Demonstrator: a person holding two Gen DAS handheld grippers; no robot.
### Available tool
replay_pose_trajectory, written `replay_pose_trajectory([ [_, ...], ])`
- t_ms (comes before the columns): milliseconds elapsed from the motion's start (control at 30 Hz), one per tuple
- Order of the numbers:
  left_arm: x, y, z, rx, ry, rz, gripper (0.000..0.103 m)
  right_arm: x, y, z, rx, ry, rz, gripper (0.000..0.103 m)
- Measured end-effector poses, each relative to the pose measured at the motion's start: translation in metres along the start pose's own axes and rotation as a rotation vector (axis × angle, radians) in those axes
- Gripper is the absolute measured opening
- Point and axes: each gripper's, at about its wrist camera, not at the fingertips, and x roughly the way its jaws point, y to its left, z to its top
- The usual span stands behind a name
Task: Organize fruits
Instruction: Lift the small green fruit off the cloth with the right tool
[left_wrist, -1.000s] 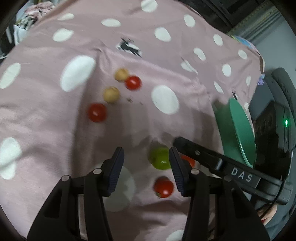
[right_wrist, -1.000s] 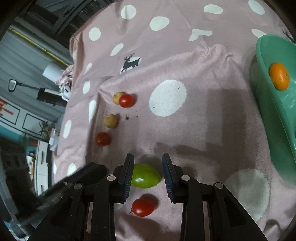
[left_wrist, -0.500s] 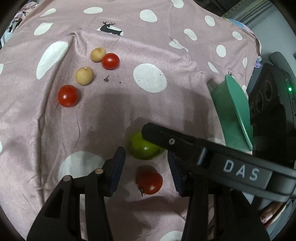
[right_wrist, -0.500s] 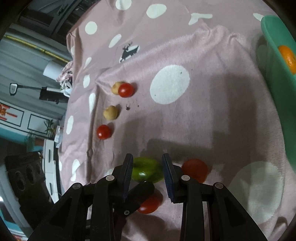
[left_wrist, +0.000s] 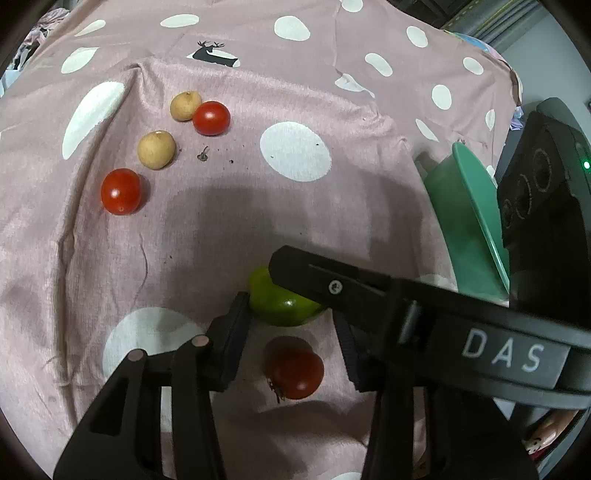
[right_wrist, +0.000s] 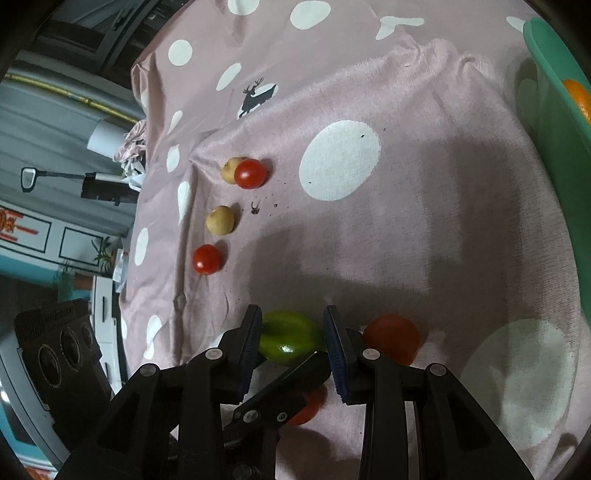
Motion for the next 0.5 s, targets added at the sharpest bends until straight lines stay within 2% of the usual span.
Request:
replay_pose_trajectory([
  [500, -0.0015, 0.0003, 0.0012, 0.008, -0.024, 0.008, 0.044, 0.0047, -0.0017, 0.0011, -0.011, 0.009, 0.023, 0.043],
])
